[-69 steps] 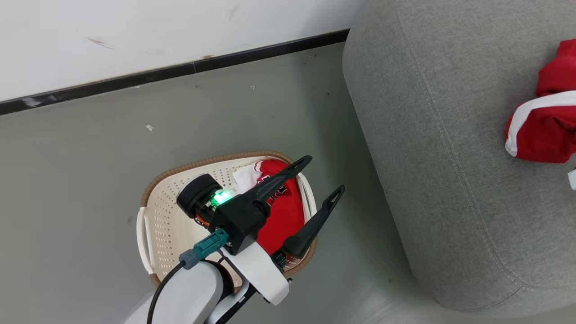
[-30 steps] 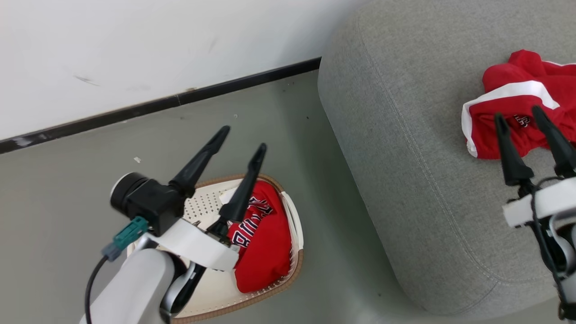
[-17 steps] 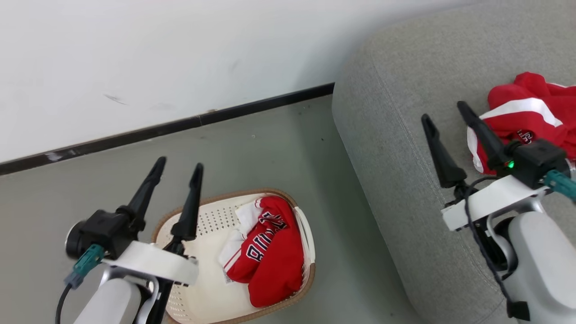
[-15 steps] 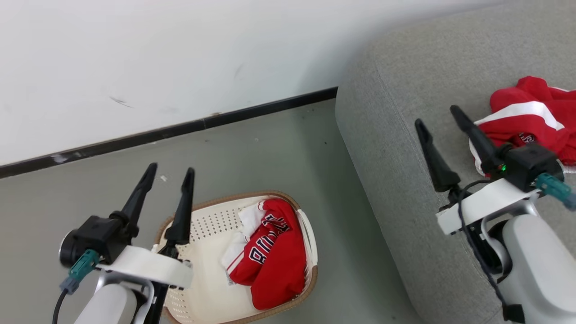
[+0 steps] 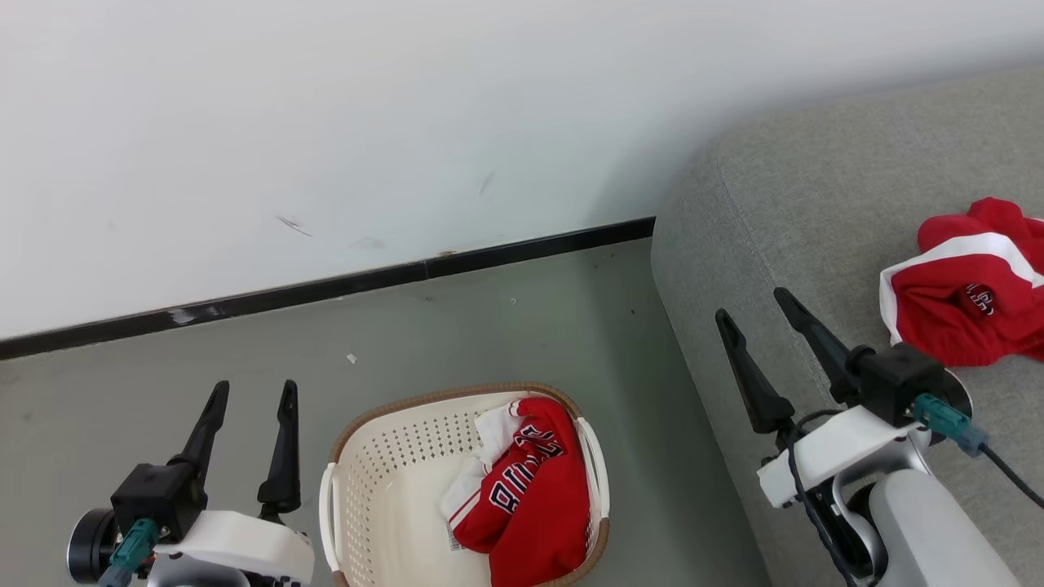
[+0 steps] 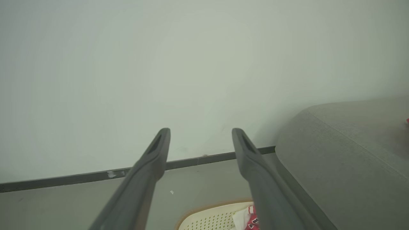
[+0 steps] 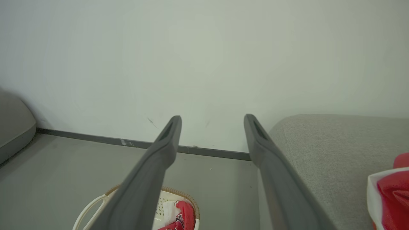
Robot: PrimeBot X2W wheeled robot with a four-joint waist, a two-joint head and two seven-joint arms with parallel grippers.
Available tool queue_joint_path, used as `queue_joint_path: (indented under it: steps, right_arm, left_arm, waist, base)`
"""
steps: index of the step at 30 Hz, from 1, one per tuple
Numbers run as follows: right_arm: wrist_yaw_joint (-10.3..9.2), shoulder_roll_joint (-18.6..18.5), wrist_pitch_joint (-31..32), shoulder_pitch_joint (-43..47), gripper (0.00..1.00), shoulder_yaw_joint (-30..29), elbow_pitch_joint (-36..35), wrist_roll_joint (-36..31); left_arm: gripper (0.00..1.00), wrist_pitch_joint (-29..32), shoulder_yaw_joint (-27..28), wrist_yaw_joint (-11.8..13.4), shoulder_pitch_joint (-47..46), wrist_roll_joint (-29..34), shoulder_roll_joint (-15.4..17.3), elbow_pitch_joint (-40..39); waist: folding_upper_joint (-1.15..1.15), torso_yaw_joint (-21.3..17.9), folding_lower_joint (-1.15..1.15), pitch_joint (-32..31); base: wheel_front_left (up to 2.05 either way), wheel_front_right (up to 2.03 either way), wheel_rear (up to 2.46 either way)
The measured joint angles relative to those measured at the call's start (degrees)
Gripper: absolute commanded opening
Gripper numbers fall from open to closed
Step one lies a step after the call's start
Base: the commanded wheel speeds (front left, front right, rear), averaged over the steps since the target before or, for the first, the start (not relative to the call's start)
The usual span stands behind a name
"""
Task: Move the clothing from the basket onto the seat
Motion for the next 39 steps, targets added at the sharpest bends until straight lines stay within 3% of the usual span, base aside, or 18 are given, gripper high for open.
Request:
queue_joint_path:
  steps: [12, 20, 39]
  right_arm:
    - [0.0, 1.22, 0.0, 6.5, 1.0, -2.99, -1.22, -0.69]
    - [0.0, 2.72, 0.0, 10.77, 1.0, -6.25, -3.25, -0.79]
    - [0.0, 3.88, 0.0, 17.92, 1.0, -7.47, -5.41, -3.1]
  left_arm:
    - [1.0, -0.04, 2.29, 2.74, 3.87, 1.32, -0.7, 1.4]
    - [1.0, -0.05, 2.74, 2.76, 5.62, 1.27, -1.64, 2.44]
    - [1.0, -0.04, 1.57, 2.18, 7.79, 1.29, -1.48, 4.35]
  waist:
    - [0.0, 2.92, 0.0, -4.43]
    - [0.0, 4.46, 0.0, -6.98]
    - [0.0, 6.17, 0.0, -10.39]
  base:
    - [0.0, 0.0, 0.0]
    - [0.0, 0.0, 0.0]
    - [0.0, 0.0, 0.0]
